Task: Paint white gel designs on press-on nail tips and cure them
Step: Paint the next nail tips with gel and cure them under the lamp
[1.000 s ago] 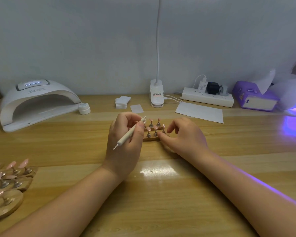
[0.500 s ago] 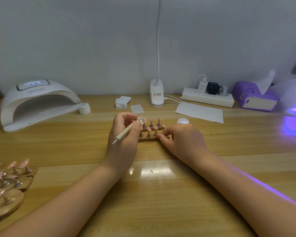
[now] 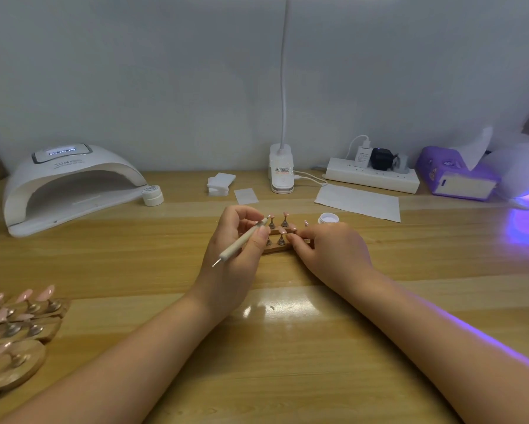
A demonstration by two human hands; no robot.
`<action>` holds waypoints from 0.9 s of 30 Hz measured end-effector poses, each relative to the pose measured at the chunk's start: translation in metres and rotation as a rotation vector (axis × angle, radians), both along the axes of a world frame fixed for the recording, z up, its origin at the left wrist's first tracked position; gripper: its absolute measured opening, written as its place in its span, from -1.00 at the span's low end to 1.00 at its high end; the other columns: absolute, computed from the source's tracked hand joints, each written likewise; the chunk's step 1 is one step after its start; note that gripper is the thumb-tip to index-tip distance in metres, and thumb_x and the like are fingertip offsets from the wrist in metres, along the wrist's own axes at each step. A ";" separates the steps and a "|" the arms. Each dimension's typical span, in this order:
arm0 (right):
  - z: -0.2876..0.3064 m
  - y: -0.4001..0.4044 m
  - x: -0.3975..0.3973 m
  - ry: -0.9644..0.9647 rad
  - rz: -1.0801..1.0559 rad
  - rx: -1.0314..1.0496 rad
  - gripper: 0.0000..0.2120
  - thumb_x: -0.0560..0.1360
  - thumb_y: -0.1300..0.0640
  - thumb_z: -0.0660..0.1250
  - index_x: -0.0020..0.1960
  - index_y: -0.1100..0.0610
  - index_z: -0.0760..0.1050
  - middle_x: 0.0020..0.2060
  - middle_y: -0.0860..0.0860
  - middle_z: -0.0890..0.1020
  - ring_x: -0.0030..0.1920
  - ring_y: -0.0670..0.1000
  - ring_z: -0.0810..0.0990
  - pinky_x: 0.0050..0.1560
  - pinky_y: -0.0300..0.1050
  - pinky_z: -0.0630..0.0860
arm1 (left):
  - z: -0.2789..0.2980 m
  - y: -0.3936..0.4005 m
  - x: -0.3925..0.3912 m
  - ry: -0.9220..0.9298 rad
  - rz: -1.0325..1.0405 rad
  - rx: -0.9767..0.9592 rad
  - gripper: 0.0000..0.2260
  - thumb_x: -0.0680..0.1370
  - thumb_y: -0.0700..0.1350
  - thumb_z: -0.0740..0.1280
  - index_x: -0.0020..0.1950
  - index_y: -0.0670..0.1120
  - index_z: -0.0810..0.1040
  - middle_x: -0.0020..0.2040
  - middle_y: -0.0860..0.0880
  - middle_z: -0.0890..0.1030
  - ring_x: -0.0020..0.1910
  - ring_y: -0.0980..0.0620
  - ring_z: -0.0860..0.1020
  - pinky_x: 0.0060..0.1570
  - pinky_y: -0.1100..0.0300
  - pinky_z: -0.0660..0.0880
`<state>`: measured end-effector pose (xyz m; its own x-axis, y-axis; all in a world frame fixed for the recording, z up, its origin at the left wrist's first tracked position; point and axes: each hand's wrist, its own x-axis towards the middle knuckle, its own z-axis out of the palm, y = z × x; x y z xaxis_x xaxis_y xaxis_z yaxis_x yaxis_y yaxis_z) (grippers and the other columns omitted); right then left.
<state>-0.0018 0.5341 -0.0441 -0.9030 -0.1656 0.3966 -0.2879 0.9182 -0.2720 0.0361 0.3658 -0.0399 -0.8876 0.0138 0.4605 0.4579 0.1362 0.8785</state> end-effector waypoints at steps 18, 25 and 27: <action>-0.003 0.002 -0.004 0.021 0.002 -0.053 -0.73 0.56 -0.13 0.25 0.04 -0.03 0.66 -0.22 -0.04 0.66 -0.19 0.00 0.57 -0.29 -0.12 0.49 | -0.001 0.000 0.000 0.000 0.003 -0.019 -0.88 0.50 -0.05 0.26 0.02 -0.02 0.45 -0.06 -0.09 0.58 -0.16 0.18 0.55 -0.14 0.28 0.50; 0.005 0.009 0.003 0.173 -0.009 -0.062 -0.68 0.49 -0.10 0.29 -0.31 0.06 0.61 -0.48 -0.05 0.53 -0.43 -0.01 0.47 -0.46 -0.23 0.30 | -0.002 -0.001 0.000 0.002 0.001 -0.027 -0.86 0.50 -0.04 0.26 0.03 -0.02 0.46 -0.12 0.03 0.57 -0.17 0.22 0.54 -0.16 0.31 0.49; 0.010 0.018 0.001 0.218 -0.014 -0.134 -0.68 0.47 -0.07 0.33 -0.38 0.08 0.55 -0.52 -0.10 0.47 -0.47 -0.03 0.44 -0.46 -0.23 0.31 | -0.001 -0.001 0.000 -0.005 0.003 -0.026 -0.86 0.50 -0.03 0.26 0.03 -0.02 0.46 -0.12 0.03 0.56 -0.17 0.21 0.53 -0.17 0.31 0.50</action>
<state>-0.0005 0.5522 -0.0337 -0.7956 -0.0867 0.5996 -0.3408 0.8823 -0.3246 0.0358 0.3648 -0.0412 -0.8899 0.0234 0.4556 0.4532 0.1605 0.8768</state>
